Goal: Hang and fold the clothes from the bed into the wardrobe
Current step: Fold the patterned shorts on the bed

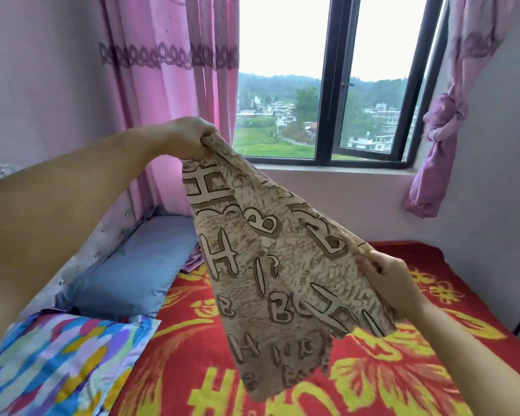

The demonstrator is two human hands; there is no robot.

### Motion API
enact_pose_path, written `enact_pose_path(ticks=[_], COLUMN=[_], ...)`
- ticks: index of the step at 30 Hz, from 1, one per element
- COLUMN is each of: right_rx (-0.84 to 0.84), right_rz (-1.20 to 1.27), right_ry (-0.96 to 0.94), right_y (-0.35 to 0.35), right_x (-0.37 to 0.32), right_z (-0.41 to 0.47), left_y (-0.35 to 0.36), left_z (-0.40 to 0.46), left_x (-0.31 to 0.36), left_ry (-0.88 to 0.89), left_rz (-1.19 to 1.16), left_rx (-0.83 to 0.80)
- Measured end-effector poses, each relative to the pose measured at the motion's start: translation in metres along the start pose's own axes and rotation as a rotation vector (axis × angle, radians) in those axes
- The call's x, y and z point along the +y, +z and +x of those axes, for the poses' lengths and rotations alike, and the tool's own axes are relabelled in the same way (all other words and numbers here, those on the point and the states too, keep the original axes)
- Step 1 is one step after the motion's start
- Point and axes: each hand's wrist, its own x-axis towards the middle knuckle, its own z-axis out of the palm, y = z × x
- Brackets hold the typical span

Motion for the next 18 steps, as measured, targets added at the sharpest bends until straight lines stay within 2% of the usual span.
enact_pose_path(ticks=[2, 4, 6, 8, 10, 12, 15, 18], right_rx=[-0.236, -0.386, -0.458, -0.476, -0.464, -0.403, -0.224, -0.043], right_rz=[-0.005, -0.116, -0.215, -0.281, -0.335, -0.388, -0.455, -0.422], right_ry=[-0.079, -0.199, -0.262, -0.194, -0.016, 0.120, 0.216, 0.196], right_y=[-0.009, -0.014, -0.014, -0.013, -0.011, -0.006, -0.006, -0.019], right_x=[-0.001, 0.000, 0.009, 0.024, 0.044, 0.065, 0.079, 0.069], right_z=[0.005, 0.013, 0.023, 0.037, 0.050, 0.063, 0.090, 0.111], left_y=[0.004, 0.014, 0.030, 0.052, 0.083, 0.117, 0.147, 0.141], left_z=[0.000, -0.001, 0.003, 0.008, 0.020, 0.037, 0.062, 0.073], left_x=[-0.015, -0.029, -0.038, -0.041, -0.040, -0.034, -0.022, -0.012], left_ry=[-0.042, -0.073, -0.104, -0.129, -0.163, -0.199, -0.227, -0.181], left_rz=[-0.003, -0.060, -0.143, -0.189, -0.213, -0.202, -0.114, -0.129], left_rx=[-0.009, -0.056, -0.096, -0.122, -0.132, -0.075, 0.169, 0.398])
